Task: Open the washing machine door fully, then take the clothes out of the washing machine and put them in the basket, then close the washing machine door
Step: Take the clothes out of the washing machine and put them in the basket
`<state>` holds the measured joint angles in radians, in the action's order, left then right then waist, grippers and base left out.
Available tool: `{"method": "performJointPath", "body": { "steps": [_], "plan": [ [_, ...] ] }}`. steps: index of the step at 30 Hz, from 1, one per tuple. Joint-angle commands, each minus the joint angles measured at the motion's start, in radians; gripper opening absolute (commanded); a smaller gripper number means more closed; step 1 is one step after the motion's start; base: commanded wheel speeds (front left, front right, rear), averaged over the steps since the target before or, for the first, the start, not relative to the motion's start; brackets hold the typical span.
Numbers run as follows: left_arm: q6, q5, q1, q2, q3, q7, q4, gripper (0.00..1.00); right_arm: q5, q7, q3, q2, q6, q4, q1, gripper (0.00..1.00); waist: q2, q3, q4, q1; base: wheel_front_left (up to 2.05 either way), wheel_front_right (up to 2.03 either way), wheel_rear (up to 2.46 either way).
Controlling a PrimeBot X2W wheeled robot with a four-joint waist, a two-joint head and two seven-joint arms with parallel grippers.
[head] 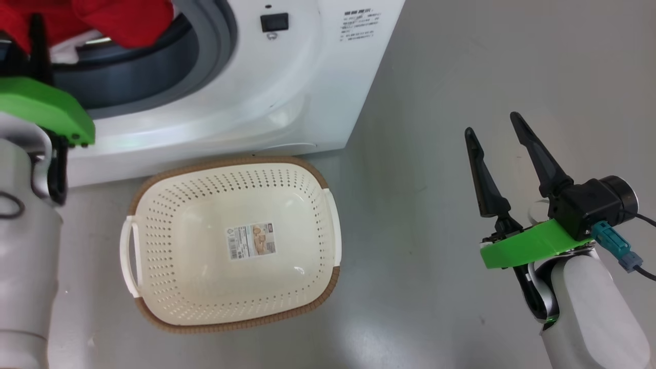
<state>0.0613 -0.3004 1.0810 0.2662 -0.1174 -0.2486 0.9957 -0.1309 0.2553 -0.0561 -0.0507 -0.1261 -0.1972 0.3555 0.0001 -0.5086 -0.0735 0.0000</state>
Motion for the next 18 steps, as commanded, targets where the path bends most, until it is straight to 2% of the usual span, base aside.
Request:
{"method": "performJointPath", "body": {
  "steps": [1, 9, 18],
  "plan": [
    [-0.003, 0.000, -0.029, 0.047, 0.026, -0.012, -0.047, 0.00, -0.006, 0.006, -0.015, 0.001, -0.005, 0.019, -0.014, 1.00, -0.0001, 0.021, 0.008, 0.0000, 0.00, 0.00, 0.00],
    [-0.007, 0.006, -0.207, 0.005, 0.059, -0.013, -0.298, 0.00, 0.005, 0.006, 0.008, 0.001, -0.005, 0.016, -0.051, 1.00, -0.0001, 0.088, 0.045, 0.0000, 0.00, 0.00, 0.00],
    [-0.021, 0.028, -0.407, -0.036, 0.066, -0.013, -0.480, 0.00, 0.009, 0.006, 0.015, 0.001, -0.005, 0.012, -0.085, 1.00, -0.0001, 0.174, 0.061, 0.0000, 0.00, 0.00, 0.00]
  ]
}}
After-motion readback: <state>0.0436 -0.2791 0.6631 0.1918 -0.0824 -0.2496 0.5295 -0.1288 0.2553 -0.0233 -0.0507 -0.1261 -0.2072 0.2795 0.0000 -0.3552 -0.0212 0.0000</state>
